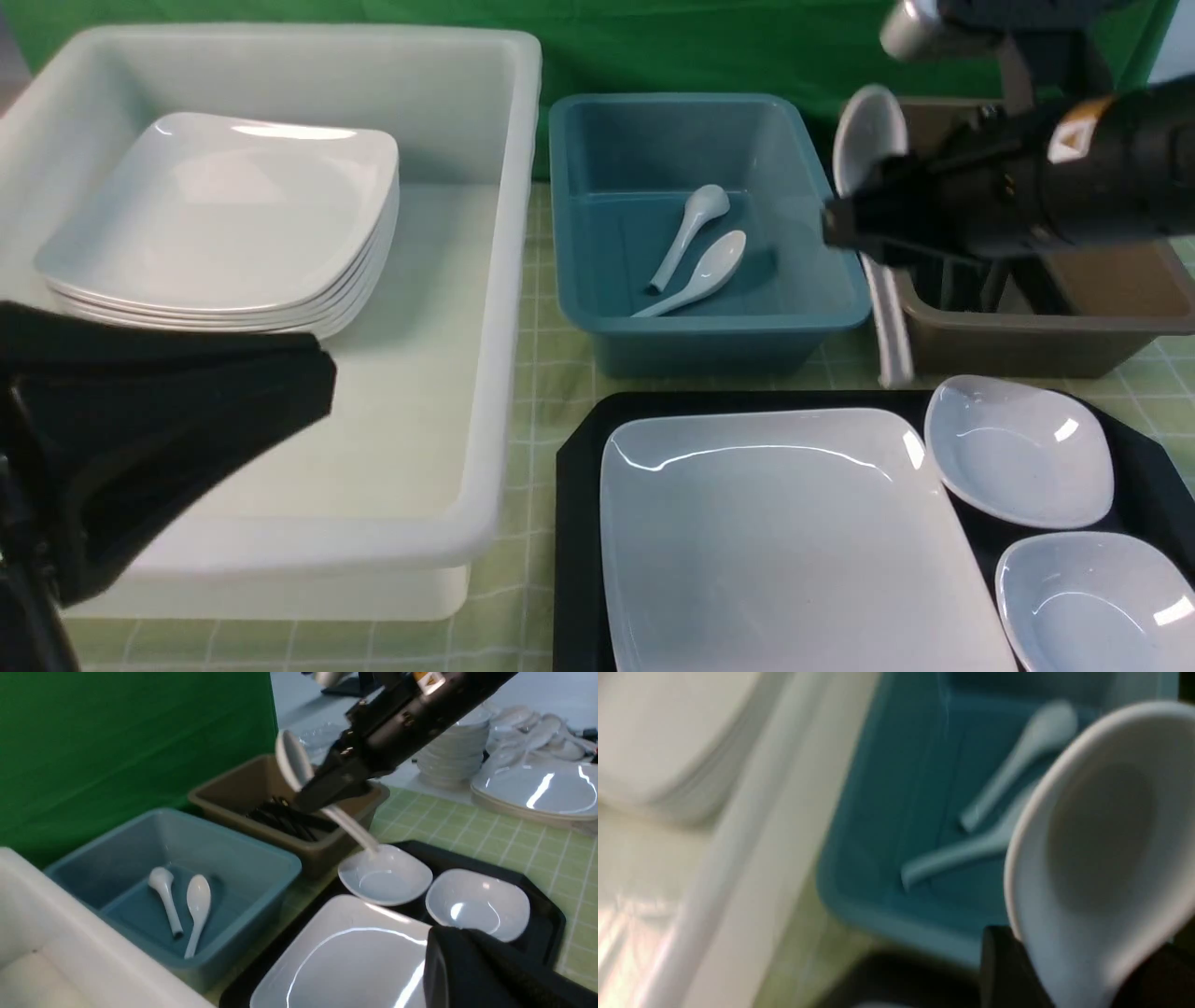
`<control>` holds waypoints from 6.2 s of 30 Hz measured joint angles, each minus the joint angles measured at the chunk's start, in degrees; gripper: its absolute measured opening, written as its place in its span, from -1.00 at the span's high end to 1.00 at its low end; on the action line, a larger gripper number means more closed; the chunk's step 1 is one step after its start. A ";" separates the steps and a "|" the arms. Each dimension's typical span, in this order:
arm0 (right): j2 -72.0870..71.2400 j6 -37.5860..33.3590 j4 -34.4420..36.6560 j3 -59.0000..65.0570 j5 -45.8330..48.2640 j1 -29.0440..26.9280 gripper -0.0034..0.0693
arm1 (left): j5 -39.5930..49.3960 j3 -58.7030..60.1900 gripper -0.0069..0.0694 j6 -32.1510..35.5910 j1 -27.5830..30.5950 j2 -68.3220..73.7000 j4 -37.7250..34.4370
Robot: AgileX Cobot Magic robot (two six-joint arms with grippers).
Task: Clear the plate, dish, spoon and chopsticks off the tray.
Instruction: Use the right arm to put the soup spoon into the small storage box in the middle, then use the right arm to grab a small plate from the dinner plate, then use the right arm to put the small plate into the large storage box on the left, then use the right arm to grab a small plate from the dinner plate
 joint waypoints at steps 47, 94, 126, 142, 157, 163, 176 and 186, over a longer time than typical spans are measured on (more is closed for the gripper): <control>-0.78 -1.63 -25.26 33.83 24.88 5.19 -0.29 | 3.37 0.00 0.81 0.28 0.00 0.00 1.84; 44.22 -25.21 -11.69 -62.02 44.52 33.76 0.72 | 37.38 -9.02 0.81 -22.81 0.00 -17.17 25.84; 23.21 -16.62 -13.70 -53.24 50.71 30.58 0.21 | 26.30 -4.20 0.81 -18.20 0.00 -16.43 19.07; -1.24 -22.62 -19.05 22.15 22.05 -6.71 -0.34 | 21.59 -2.85 0.81 -16.47 0.00 -13.78 18.05; -0.24 -28.03 -20.43 23.99 16.83 -8.83 -0.31 | 25.51 -2.85 0.81 -22.06 0.00 6.64 20.06; 4.51 -29.35 -26.69 24.00 11.18 -8.83 -0.40 | 24.02 -2.84 0.81 -18.73 0.00 10.33 15.66; 11.61 -29.69 -32.97 23.02 3.05 -8.83 -0.21 | 22.70 -2.79 0.81 -17.89 0.00 10.08 13.90; 8.41 -28.99 -33.92 22.59 8.10 -8.37 0.60 | 22.52 -2.79 0.81 -17.40 0.00 10.01 13.74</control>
